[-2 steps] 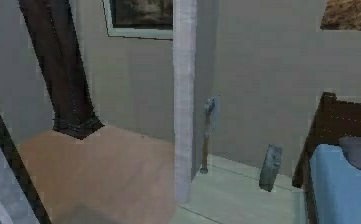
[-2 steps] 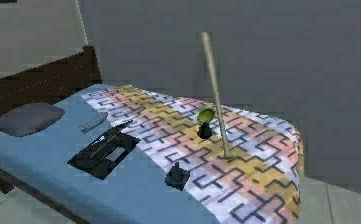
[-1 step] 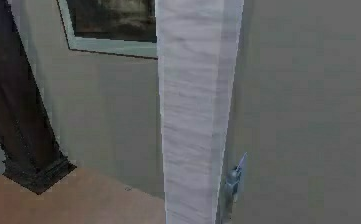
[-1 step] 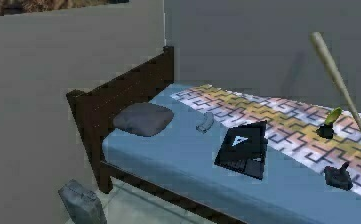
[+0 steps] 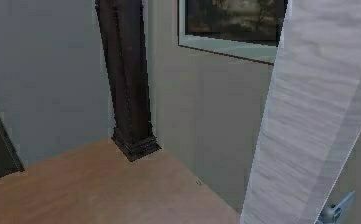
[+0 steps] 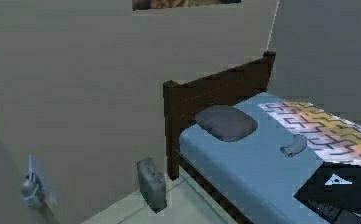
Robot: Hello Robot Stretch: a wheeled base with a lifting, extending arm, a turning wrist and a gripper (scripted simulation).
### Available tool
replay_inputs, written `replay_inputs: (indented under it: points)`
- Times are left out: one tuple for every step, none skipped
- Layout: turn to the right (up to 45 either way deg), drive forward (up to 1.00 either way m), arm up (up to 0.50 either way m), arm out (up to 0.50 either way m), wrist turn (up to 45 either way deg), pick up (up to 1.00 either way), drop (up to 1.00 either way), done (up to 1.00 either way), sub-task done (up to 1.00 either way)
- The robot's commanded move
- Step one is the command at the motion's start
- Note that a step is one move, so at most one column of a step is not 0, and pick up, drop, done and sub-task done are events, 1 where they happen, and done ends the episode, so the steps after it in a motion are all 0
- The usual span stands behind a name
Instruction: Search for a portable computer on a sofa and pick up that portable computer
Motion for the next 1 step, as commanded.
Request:
replay_inputs:
  points:
    - [0.0,0.05,0.0,0.0,0.0,0.0,0.0,0.0,0.0]
